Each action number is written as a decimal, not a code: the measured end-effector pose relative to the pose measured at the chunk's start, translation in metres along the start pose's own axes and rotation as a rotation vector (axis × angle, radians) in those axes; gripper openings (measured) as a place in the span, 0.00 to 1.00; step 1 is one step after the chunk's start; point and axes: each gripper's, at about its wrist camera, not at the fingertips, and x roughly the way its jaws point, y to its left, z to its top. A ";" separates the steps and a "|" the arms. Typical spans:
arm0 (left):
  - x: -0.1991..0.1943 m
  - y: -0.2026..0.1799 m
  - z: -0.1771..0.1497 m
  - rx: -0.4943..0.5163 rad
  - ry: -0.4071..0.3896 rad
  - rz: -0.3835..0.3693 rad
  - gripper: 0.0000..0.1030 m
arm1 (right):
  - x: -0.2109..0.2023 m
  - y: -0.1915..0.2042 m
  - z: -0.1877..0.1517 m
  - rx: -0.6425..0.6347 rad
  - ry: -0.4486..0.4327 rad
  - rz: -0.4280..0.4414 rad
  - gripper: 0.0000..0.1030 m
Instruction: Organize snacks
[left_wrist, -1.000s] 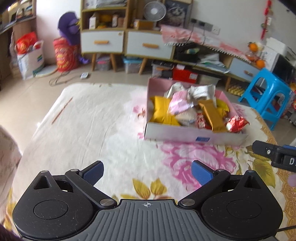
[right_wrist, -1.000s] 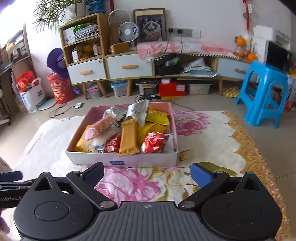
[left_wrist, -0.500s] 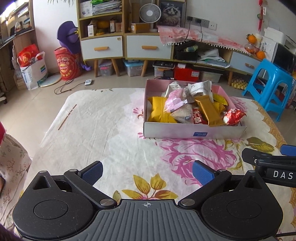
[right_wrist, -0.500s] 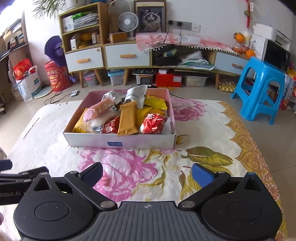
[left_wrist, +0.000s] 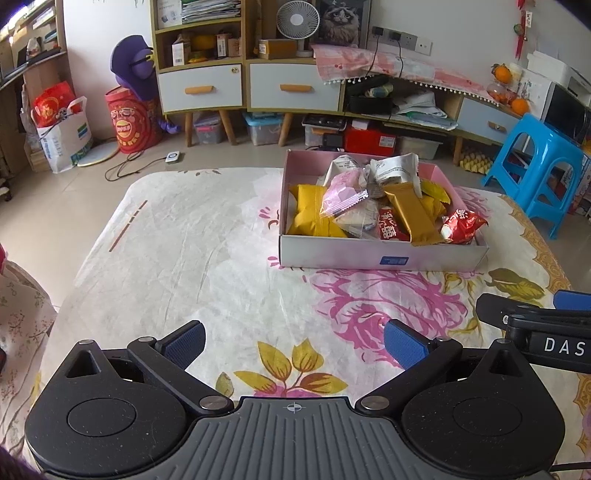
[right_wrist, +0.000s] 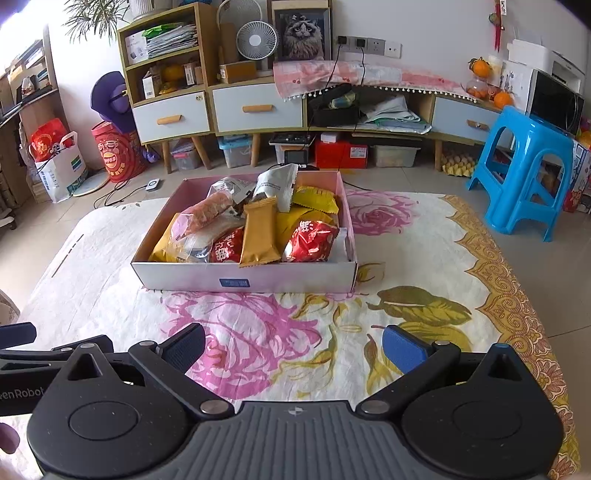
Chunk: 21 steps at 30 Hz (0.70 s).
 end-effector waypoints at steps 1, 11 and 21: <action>0.000 0.000 0.000 -0.001 0.000 0.000 1.00 | 0.000 0.000 0.000 -0.001 0.000 0.000 0.92; -0.002 0.000 -0.001 -0.003 0.004 -0.004 1.00 | 0.001 0.002 -0.001 -0.004 0.005 0.000 0.92; -0.003 0.000 0.000 -0.005 0.000 -0.005 1.00 | 0.000 0.003 -0.001 -0.009 0.003 0.003 0.92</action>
